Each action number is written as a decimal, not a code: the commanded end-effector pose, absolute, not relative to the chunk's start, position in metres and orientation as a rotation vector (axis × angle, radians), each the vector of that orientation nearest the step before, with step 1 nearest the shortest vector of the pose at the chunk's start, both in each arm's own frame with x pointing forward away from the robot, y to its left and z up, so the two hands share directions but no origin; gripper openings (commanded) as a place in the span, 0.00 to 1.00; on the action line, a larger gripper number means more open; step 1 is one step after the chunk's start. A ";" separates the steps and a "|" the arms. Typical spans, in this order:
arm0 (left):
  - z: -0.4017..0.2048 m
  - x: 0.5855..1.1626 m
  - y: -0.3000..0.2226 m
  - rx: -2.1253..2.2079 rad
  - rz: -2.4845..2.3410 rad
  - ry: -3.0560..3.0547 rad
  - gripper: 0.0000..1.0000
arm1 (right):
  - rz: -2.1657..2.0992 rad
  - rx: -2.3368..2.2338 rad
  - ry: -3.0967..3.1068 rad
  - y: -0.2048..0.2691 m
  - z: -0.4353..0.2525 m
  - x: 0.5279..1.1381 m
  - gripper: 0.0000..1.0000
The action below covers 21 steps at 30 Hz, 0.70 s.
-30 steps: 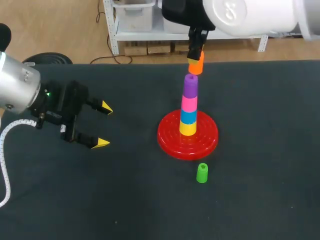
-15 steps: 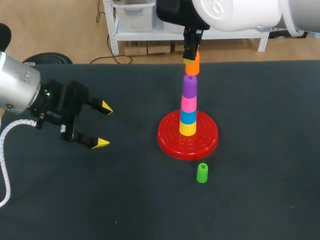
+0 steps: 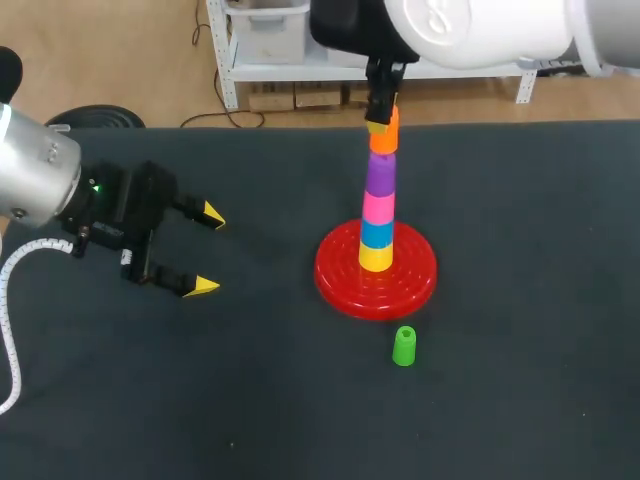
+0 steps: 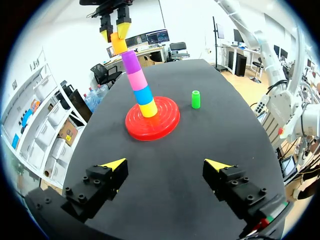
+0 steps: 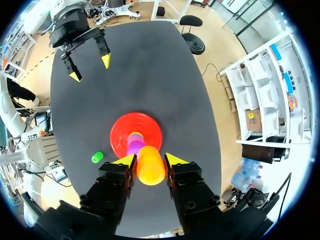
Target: Pick up and stack the cylinders on the red base in this order: pink,purple,orange,green
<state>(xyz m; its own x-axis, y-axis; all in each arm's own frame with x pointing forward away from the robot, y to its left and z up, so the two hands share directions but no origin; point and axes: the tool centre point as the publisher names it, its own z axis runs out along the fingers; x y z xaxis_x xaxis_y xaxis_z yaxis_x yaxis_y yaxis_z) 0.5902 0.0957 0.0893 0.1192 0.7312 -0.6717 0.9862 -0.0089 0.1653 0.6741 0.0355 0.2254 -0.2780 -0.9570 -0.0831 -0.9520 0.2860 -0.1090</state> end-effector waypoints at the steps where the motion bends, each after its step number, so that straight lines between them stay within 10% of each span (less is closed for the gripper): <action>1: 0.088 0.591 0.096 1.796 -0.542 1.663 1.00 | -0.050 -1.793 2.405 0.032 0.222 0.671 0.00; 21: 0.088 0.591 0.096 1.796 -0.542 1.663 1.00 | 0.000 -1.821 2.405 0.034 0.217 0.673 0.00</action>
